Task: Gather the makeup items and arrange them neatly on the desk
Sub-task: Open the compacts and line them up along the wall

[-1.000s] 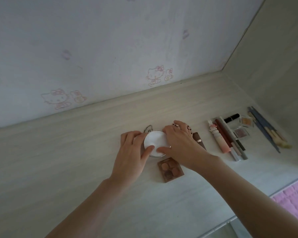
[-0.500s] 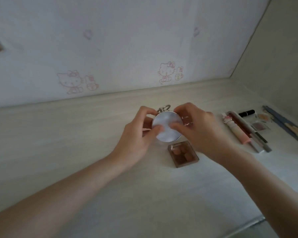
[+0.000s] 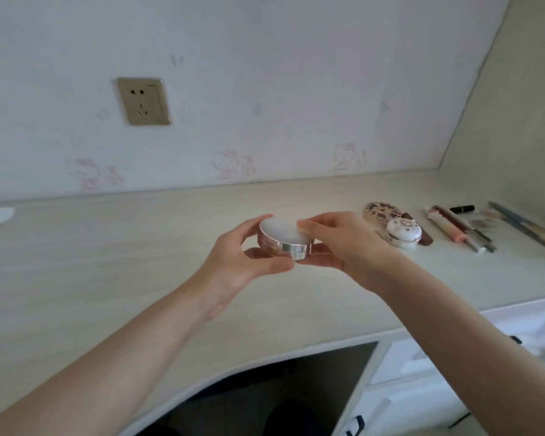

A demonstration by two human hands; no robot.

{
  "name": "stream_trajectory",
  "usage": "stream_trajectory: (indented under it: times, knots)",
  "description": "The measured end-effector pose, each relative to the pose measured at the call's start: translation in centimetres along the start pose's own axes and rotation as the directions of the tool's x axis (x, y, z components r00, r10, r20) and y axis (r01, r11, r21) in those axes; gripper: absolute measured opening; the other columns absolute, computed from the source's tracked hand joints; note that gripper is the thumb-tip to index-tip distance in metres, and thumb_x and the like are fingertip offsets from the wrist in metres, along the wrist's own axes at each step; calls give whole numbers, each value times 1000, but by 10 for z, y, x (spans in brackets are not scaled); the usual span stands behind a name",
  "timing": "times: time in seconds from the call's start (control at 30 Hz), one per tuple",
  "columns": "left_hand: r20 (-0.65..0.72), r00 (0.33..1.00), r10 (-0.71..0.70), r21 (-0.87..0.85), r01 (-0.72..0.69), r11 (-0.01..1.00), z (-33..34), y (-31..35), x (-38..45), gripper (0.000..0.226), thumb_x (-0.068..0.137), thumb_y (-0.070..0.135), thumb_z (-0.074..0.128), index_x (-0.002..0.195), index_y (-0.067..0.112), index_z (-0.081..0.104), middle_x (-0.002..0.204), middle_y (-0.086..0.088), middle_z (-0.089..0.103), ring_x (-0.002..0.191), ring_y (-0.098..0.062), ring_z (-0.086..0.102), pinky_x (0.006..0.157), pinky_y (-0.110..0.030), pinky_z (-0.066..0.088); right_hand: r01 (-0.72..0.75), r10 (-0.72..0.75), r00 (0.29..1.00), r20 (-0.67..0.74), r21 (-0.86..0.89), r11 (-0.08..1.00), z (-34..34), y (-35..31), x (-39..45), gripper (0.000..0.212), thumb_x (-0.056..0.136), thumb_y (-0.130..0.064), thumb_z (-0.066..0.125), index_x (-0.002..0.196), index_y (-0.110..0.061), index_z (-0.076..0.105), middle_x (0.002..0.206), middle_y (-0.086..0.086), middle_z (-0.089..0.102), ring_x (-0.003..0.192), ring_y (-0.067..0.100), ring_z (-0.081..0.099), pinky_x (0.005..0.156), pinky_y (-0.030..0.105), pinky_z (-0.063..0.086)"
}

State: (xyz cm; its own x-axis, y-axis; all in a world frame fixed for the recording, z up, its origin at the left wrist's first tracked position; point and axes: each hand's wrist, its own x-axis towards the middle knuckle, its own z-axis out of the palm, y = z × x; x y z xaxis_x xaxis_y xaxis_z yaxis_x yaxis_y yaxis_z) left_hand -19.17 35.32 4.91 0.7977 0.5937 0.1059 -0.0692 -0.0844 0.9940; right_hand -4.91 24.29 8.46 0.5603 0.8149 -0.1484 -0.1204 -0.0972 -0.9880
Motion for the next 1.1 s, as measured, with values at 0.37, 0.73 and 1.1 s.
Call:
stream_trajectory:
  times: [0.37, 0.73, 1.1]
  knots:
    - [-90, 996, -26, -14, 25, 1000, -66, -13, -21, 59, 63, 29, 82, 118, 31, 62, 114, 11, 68, 105, -12, 66, 98, -38, 46, 300, -252, 954, 164, -571, 764, 77, 7, 15, 27, 93, -41, 50, 111, -26, 63, 106, -15, 66, 92, 4, 65, 75, 23, 55]
    - [-214, 976, -30, -269, -30, 963, -96, -41, -3, 55, 68, 17, 81, 119, 20, 62, 122, 0, 65, 115, -18, 62, 93, -35, 49, 389, -65, 897, 437, -711, 585, 101, -3, 64, 50, 85, -56, 55, 131, -37, 50, 125, -22, 57, 107, 3, 59, 91, 25, 48]
    - [-176, 976, 129, -236, -169, 957, -96, -42, -10, 68, 62, 5, 80, 123, 24, 59, 125, 2, 62, 104, -29, 66, 78, -29, 53, 499, -140, 856, 499, -722, 479, 102, -9, 55, 67, 78, -53, 68, 137, -46, 37, 133, -21, 49, 106, 3, 51, 81, 17, 44]
